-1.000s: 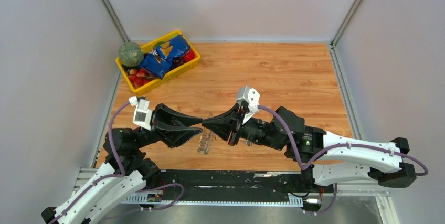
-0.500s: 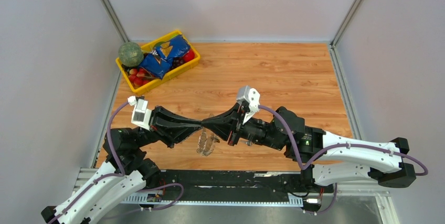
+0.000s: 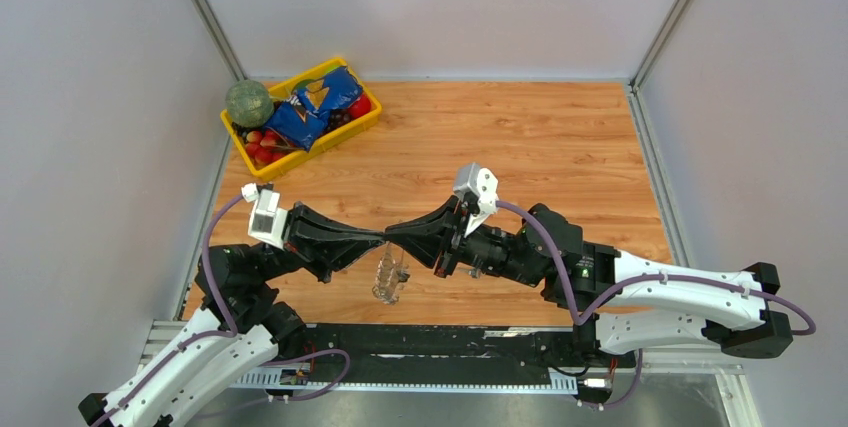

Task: Put the keys on the keyring

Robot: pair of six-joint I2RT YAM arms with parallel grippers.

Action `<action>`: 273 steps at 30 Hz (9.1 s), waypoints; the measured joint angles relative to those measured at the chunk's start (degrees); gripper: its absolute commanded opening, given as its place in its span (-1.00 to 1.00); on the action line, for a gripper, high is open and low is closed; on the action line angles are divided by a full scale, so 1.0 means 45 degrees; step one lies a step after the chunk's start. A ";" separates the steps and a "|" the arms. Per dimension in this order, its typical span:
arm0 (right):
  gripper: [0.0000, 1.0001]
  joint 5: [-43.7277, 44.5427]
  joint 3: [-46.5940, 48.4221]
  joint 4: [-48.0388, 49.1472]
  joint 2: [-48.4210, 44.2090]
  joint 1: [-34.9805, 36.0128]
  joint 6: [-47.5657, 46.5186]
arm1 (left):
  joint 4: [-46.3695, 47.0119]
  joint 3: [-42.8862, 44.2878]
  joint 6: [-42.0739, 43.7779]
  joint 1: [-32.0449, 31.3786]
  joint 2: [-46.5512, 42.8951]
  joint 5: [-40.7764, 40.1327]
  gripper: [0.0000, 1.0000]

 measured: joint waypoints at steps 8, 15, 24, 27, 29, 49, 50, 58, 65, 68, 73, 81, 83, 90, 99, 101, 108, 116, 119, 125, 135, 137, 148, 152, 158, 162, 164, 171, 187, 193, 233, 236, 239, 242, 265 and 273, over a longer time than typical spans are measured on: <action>-1.00 -0.0257 0.0000 0.0253 0.0000 0.0000 0.0005 | 0.0423 0.0000 -0.0087 0.0000 0.0049 0.0136 -0.99; -0.95 -0.0432 -0.0010 0.0253 -0.0005 0.0005 0.0010 | 0.0214 0.0000 0.0024 0.0000 0.0049 0.0010 -0.99; -0.53 -0.0437 -0.0151 0.0257 -0.0107 -0.0005 0.0112 | -0.0743 0.0350 0.0481 -0.0029 0.0044 -0.0063 -0.99; -0.25 -0.0437 -0.0262 0.0219 -0.0204 -0.0005 0.0228 | -0.1064 0.0350 0.0559 -0.0049 0.0044 -0.0063 -0.99; -0.08 -0.0423 -0.0262 0.0175 -0.0301 0.0005 0.0272 | -0.1360 0.0369 0.0622 -0.0049 0.0044 -0.0053 -0.99; 0.18 0.0282 0.1141 -0.4862 -0.1224 0.0005 -0.1336 | -0.7082 0.3779 0.3366 -0.0049 0.0510 0.0593 -0.99; 0.16 0.0209 0.1248 -0.5129 -0.1200 0.0005 -0.1525 | -0.7587 0.4041 0.3623 -0.0049 0.0588 0.0559 -0.99; 0.01 -0.0777 0.2186 -0.6902 -0.0199 0.0010 -0.3143 | -1.0870 0.5629 0.5260 -0.0049 0.1564 0.0262 -0.99; -0.11 -0.1025 0.2613 -0.8072 0.0816 0.0019 -0.4522 | -1.3138 0.6159 0.6203 -0.0049 0.2681 0.0228 -0.99; -0.12 -0.1093 0.2992 -0.8514 0.0889 0.0019 -0.5105 | -1.4061 0.6285 0.6586 -0.0049 0.3045 0.0228 -0.99; -0.18 -0.1195 0.3769 -0.8966 0.0894 0.0019 -0.5901 | -1.4955 0.6348 0.6951 -0.0049 0.3240 0.0238 -0.99; -0.28 -0.1996 0.4007 -0.9277 0.1166 0.0019 -0.6562 | -1.5416 0.6494 0.7174 -0.0049 0.3254 0.0855 -0.99; -0.29 -0.2210 0.4007 -0.9282 0.1375 0.0019 -0.6683 | -1.5465 0.6499 0.7184 -0.0049 0.3254 0.1030 -0.99; -0.31 -0.2667 0.4007 -0.9316 0.1875 0.0019 -0.6960 | -1.5562 0.6499 0.7237 -0.0049 0.3254 0.1608 -0.99; -0.31 -0.2924 0.4197 -0.9272 0.2395 -0.0034 -0.7014 | -1.5552 0.6494 0.7261 -0.0049 0.3138 0.2079 -0.99; -0.31 -0.2997 0.4197 -0.9267 0.2565 -0.0097 -0.7014 | -1.5552 0.6499 0.7261 -0.0049 0.3113 0.2132 -0.99; -0.48 -0.3191 0.4299 -0.9243 0.2914 -0.0262 -0.7004 | -1.5552 0.6494 0.7261 -0.0049 0.2924 0.2220 -0.99; -0.56 -0.3468 0.4522 -0.9175 0.2982 -0.0296 -0.6965 | -1.5533 0.6494 0.7271 -0.0063 0.2749 0.2225 -0.99; -0.59 -0.3570 0.4551 -0.9175 0.3016 -0.0311 -0.6955 | -1.5523 0.6494 0.7281 -0.0063 0.2735 0.2225 -0.99; -1.00 -0.3730 0.4600 -0.9131 0.3245 -0.0325 -0.6951 | -1.5533 0.6494 0.7305 -0.0073 0.2720 0.2220 -0.99; -1.00 -0.3779 0.4600 -0.8961 0.3269 -0.0427 -0.6674 | -1.5465 0.6489 0.7451 -0.0078 0.2540 0.2127 -0.38; -1.00 -0.3755 0.4541 -0.8922 0.3157 -0.0427 -0.6572 | -1.5198 0.6484 0.7465 -0.0083 0.2365 0.2152 -0.11; -1.00 -0.3269 0.2574 -0.6611 0.0782 -0.0427 -0.4906 | -1.2420 0.5299 0.6713 -0.0087 0.0019 0.1768 0.36; -1.00 -0.3128 0.1885 -0.5246 0.0034 -0.0427 -0.4090 | -1.1089 0.4507 0.6144 -0.0087 -0.0291 0.1413 0.37; -1.00 -0.2977 0.0316 -0.3123 -0.0894 -0.0427 -0.3128 | -0.9379 0.3623 0.5275 -0.0087 -0.0335 0.1049 0.35; -1.00 -0.2929 -0.0704 -0.1749 -0.1326 -0.0427 -0.2623 | -0.8267 0.3342 0.4716 -0.0087 -0.0340 0.1030 0.33; -1.00 -0.2837 -0.1161 -0.1054 -0.1452 -0.0427 -0.2370 | -0.7684 0.3225 0.4425 -0.0087 -0.0350 0.1035 0.33; -1.00 -0.2555 -0.1826 -0.0413 -0.2035 -0.0427 -0.1836 | -0.6902 0.2807 0.4065 -0.0087 -0.0345 0.0928 0.34; -1.00 -0.1171 -0.2433 -0.3585 -0.5901 -0.0427 -0.0699 | -0.5547 0.0539 0.3254 -0.0087 0.1137 -0.1093 0.40; -1.00 0.0345 -0.2375 -0.4687 -0.6173 -0.0427 -0.0155 | -0.4949 -0.0641 0.2744 -0.0160 0.3385 -0.1996 0.42; -1.00 0.8966 -0.0826 -0.7023 -0.7310 -0.0427 0.1409 | -0.3711 0.4226 0.5168 -0.6999 1.6116 -1.0992 0.36; -1.00 0.9058 -0.0835 -0.7091 -0.7553 -0.0427 0.1481 | -0.3891 0.4478 0.5168 -0.7053 1.6495 -1.1332 0.34; -1.00 0.9068 -0.0835 -0.7227 -0.7689 -0.0432 0.1545 | -0.4153 0.4804 0.5163 -0.7130 1.6932 -1.1691 0.31; -1.00 0.9083 -0.0835 -0.7359 -0.7703 -0.0432 0.1598 | -0.4381 0.5115 0.5158 -0.7271 1.7335 -1.1987 0.27; -1.00 0.9078 -0.0879 -0.7747 -0.7834 -0.0427 0.1768 | -0.5212 0.5814 0.5051 -0.7660 1.8258 -1.2881 -0.08; -1.00 0.9039 -0.0884 -0.7747 -0.7834 -0.0427 0.1778 | -0.5241 0.5814 0.5047 -0.7669 1.8272 -1.2896 -0.30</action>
